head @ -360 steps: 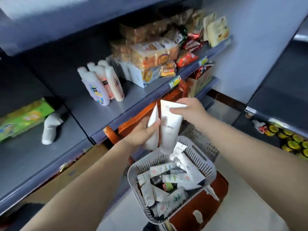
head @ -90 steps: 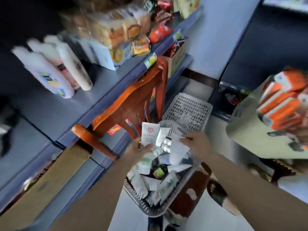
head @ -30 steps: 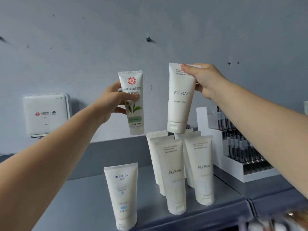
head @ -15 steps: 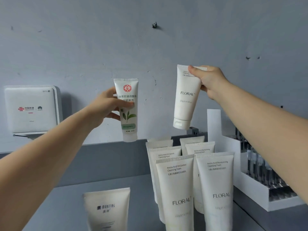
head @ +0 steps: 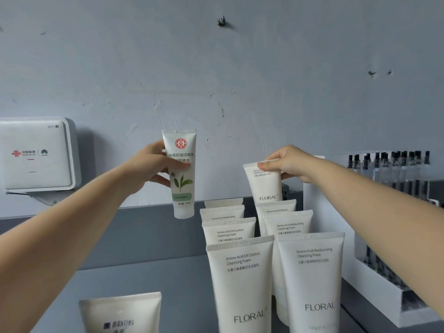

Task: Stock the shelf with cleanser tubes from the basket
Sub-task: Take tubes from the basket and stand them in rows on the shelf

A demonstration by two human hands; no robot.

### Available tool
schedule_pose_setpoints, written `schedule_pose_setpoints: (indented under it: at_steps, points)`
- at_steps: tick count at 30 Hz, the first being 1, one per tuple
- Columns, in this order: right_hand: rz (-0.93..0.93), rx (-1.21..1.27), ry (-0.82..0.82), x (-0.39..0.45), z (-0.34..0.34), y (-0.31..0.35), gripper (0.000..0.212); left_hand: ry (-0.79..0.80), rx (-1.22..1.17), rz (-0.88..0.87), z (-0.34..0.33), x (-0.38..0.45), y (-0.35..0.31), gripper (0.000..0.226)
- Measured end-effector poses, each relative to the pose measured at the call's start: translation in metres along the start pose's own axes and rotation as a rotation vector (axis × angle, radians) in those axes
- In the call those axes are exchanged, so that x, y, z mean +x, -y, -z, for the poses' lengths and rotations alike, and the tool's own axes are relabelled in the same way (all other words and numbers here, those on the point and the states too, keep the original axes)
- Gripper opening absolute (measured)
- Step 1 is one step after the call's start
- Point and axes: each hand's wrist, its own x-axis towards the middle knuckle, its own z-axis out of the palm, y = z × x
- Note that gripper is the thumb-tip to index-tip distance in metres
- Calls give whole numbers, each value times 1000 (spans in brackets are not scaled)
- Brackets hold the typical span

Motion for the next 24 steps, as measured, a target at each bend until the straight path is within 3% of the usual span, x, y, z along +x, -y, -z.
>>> schedule_pose_setpoints:
  at_steps: [8, 18, 21, 24]
  points:
    - [-56, -145, 167, -9, -9, -26, 3, 17, 25, 51, -4, -5, 10, 27]
    - [-55, -310, 240, -22, -11, -27, 4, 11, 27, 122, 0, -23, 24, 25]
    - [-26, -468, 154, -20, -7, -5, 16, 3, 26, 109, 4, -30, 22, 25]
    - [162, -472, -77, -27, -8, 33, 28, -9, 22, 58, 16, -41, 20, 25]
